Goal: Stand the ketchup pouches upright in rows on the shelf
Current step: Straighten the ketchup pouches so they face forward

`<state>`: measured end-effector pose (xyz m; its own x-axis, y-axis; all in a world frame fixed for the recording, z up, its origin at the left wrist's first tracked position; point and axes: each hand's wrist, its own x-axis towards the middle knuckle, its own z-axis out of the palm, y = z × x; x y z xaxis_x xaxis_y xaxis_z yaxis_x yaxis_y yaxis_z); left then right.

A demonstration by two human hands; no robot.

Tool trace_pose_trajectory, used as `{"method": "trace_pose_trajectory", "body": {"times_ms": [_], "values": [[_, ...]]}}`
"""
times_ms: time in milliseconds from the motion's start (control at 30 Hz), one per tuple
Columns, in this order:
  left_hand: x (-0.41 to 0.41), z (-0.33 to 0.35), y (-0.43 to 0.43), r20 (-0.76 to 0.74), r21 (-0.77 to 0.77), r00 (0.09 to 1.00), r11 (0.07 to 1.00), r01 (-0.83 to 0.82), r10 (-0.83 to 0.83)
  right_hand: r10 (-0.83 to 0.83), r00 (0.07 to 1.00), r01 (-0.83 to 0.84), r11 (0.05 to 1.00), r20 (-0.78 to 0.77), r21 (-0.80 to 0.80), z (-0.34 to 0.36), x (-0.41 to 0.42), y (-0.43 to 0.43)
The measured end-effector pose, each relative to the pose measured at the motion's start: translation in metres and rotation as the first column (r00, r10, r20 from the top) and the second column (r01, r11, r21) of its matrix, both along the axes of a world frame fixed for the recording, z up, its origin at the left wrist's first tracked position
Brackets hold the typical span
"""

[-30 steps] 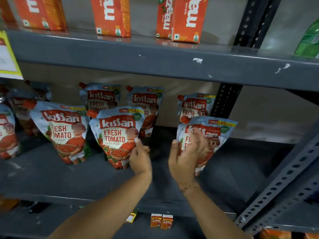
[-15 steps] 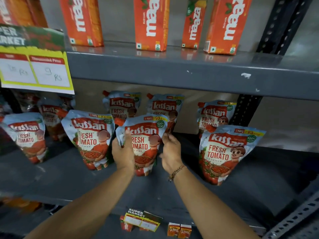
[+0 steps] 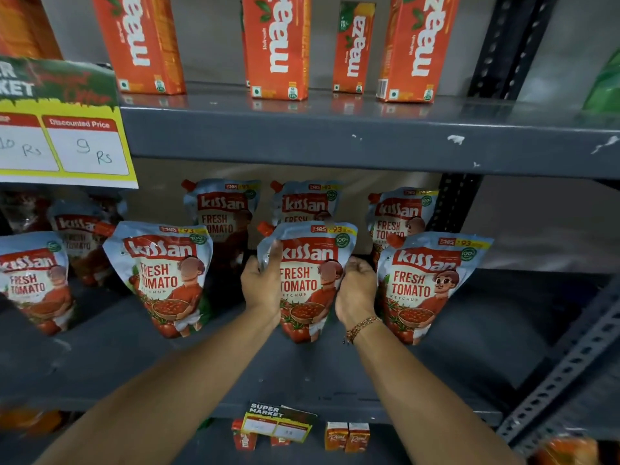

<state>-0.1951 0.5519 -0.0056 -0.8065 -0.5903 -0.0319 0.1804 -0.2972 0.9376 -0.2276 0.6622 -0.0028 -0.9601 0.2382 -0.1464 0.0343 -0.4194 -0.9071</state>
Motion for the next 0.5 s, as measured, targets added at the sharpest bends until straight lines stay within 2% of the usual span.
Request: {"method": "trace_pose_trajectory", "body": {"times_ms": [300, 433, 500], "values": [[0.002, 0.001, 0.006, -0.025, 0.009, 0.999, 0.999, 0.044, -0.044, -0.016, 0.999, 0.018, 0.998, -0.035, 0.057, -0.003, 0.001, 0.01], [0.009, 0.007, -0.002, -0.054, -0.044, 0.996, 0.997, 0.07, -0.072, -0.012, 0.999, 0.016, 0.997, -0.047, 0.074, -0.005, 0.009, 0.009], [0.017, 0.008, -0.005, -0.075, -0.055, 0.997, 0.998, 0.017, -0.021, -0.064, 0.996, 0.073, 0.983, -0.064, 0.166, -0.01, 0.02, 0.003]]}}
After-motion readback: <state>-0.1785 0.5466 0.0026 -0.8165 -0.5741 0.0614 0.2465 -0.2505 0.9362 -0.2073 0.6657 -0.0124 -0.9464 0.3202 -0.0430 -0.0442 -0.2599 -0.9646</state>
